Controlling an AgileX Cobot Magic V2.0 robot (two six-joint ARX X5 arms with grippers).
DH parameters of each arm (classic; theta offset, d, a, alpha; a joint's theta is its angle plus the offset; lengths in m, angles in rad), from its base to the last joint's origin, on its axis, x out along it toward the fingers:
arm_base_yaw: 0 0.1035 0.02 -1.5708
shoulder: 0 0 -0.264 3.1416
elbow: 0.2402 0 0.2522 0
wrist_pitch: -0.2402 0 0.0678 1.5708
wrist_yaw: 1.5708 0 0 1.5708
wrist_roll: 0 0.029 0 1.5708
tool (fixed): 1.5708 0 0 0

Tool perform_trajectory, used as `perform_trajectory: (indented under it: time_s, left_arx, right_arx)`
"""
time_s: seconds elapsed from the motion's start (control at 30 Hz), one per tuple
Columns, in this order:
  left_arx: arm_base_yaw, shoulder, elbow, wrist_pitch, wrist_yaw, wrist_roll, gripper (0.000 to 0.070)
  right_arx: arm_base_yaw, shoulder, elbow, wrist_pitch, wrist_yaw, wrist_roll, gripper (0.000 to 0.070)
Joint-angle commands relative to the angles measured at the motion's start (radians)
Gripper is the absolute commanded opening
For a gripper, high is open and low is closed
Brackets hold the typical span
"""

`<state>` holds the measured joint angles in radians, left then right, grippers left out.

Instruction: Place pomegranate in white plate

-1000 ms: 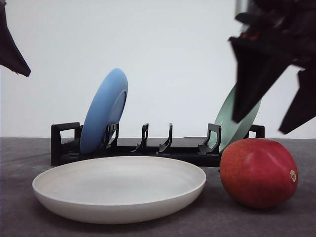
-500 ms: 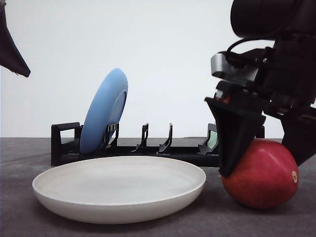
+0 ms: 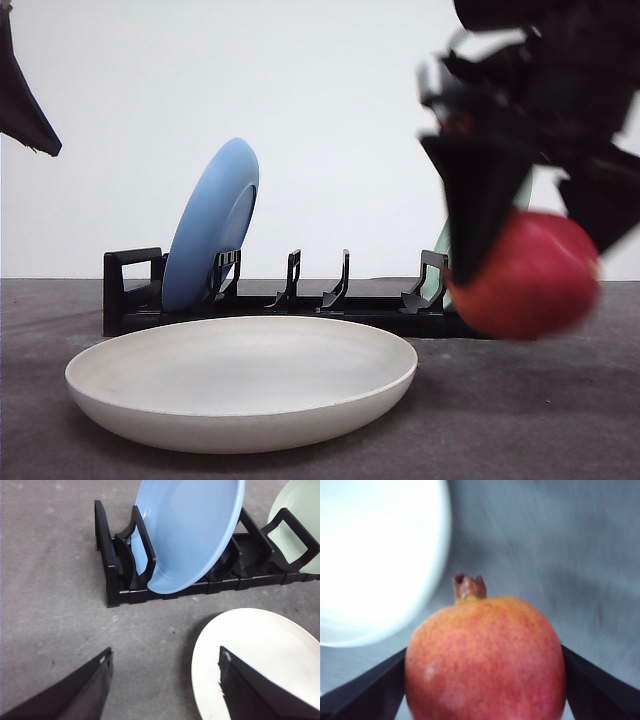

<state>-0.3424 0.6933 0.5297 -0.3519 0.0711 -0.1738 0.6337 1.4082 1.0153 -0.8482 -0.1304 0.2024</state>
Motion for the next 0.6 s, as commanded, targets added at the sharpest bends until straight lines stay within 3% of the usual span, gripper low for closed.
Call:
perform_trajectory:
  time_s: [0.0, 0.23, 0.57]
  left_arx:
    - [-0.002, 0.005, 0.004, 0.007, 0.003, -0.004, 0.0393]
    - [-0.002, 0.005, 0.004, 0.007, 0.003, -0.004, 0.0393]
    - [-0.002, 0.005, 0.004, 0.007, 0.003, -0.004, 0.0393]
  right_arx:
    - [0.025, 0.042, 0.050, -0.010, -0.003, -0.039, 0.0487]
    - [0.125, 0.199, 0.214, 0.004, -0.003, -0.047, 0.0488]
    - [0.227, 0.397, 0.339, 0.132, -0.010, -0.053, 0.0488]
